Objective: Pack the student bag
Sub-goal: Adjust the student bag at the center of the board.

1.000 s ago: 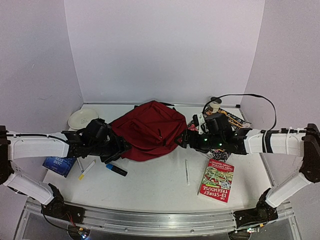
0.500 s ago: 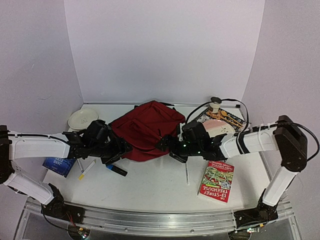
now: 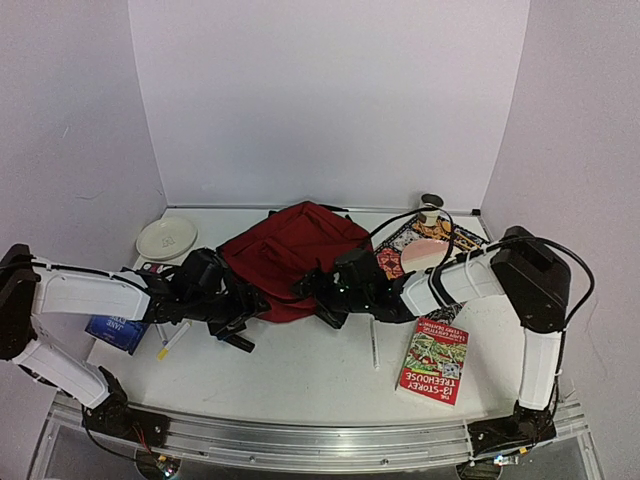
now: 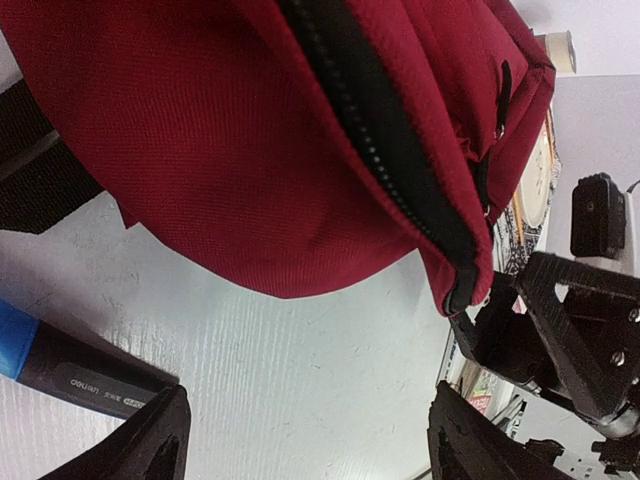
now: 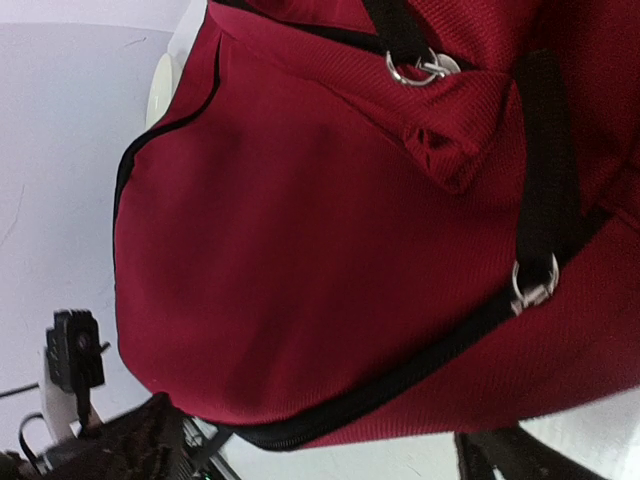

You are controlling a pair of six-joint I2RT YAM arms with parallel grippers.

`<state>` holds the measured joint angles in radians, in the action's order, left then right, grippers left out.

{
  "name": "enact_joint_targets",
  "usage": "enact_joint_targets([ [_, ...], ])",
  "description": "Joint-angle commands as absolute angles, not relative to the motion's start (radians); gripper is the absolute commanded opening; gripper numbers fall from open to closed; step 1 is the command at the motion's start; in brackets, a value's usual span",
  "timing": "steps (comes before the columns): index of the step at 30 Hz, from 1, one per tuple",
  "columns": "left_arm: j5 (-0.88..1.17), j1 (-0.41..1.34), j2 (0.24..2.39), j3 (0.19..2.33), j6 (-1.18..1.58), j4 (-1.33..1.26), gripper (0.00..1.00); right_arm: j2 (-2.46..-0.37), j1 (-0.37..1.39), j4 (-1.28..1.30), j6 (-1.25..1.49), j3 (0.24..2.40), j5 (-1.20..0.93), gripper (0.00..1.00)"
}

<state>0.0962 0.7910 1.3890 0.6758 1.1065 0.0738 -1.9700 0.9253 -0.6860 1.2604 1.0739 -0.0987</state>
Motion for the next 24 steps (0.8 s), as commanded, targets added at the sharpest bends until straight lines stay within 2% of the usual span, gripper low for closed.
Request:
enact_joint_targets([
  [1,0.127,0.79,1.416,0.675,1.091,0.018,0.83,-2.023,0.926,-0.711,1.306,1.133,-0.095,0.82],
  [3,0.139,0.79,1.43,0.678,1.088,0.015,0.83,-2.024,0.926,-0.71,1.306,1.129,-0.084,0.7],
  [9,0.162,0.791,1.452,0.676,1.086,0.005,0.83,-1.977,0.925,-0.653,1.213,1.149,-0.069,0.14],
  [11,0.167,0.79,1.46,0.675,1.085,0.004,0.83,-1.956,0.926,-0.638,1.195,1.142,-0.065,0.0],
  [24,0.198,0.801,1.563,0.717,1.07,-0.036,0.83,-1.884,0.925,-0.621,1.097,1.127,-0.077,0.0],
])
